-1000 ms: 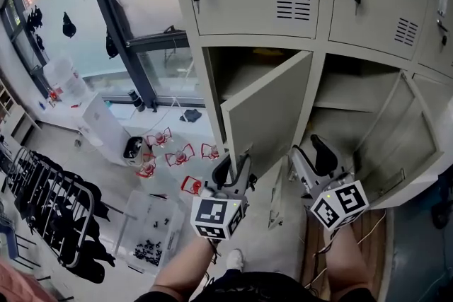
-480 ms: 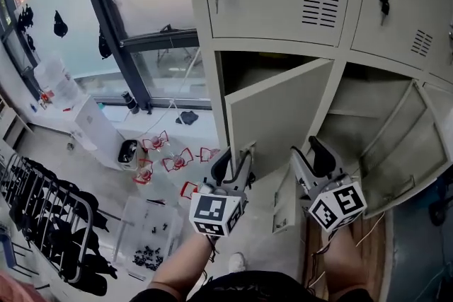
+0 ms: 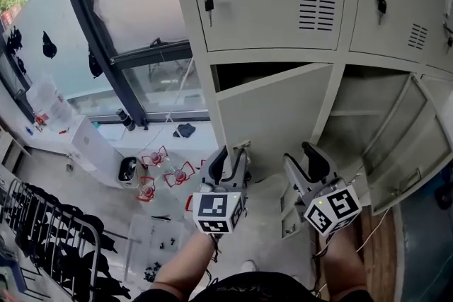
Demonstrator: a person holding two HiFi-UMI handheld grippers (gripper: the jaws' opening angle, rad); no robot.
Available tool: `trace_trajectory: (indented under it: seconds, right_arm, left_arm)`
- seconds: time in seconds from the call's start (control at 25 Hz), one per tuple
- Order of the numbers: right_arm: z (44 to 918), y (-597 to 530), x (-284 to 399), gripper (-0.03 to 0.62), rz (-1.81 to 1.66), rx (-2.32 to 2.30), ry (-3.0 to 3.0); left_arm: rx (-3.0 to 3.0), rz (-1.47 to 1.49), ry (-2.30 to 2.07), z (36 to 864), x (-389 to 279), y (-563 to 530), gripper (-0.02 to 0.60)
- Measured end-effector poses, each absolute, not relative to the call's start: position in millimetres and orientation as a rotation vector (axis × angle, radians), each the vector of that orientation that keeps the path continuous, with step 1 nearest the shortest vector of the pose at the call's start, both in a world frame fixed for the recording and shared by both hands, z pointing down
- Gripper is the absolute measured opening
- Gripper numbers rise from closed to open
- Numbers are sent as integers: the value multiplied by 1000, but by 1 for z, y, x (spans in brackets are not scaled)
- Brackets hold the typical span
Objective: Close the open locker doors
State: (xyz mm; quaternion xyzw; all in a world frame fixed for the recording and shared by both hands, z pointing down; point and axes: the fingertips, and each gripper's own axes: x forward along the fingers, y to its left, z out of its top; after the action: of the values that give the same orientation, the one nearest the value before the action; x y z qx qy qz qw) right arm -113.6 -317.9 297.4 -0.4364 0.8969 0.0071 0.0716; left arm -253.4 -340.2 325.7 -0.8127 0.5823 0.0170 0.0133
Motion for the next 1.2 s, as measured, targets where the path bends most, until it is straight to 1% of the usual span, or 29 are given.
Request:
trace_trajectory:
  seconds: [0.36, 0.6, 1.2]
  right_arm:
    - [304, -326, -119, 209, -4, -1358, 2664]
    - [307, -331, -121, 209, -11, -1372, 2658]
    - [317, -339, -118, 209, -50, -1398, 2650]
  left_arm:
    - [-2418, -1, 1882, 325, -262, -368, 154]
    - [-2313, -40, 1943, 323, -266, -384, 182]
    - [-2209, -22, 2050, 323, -279, -408, 248]
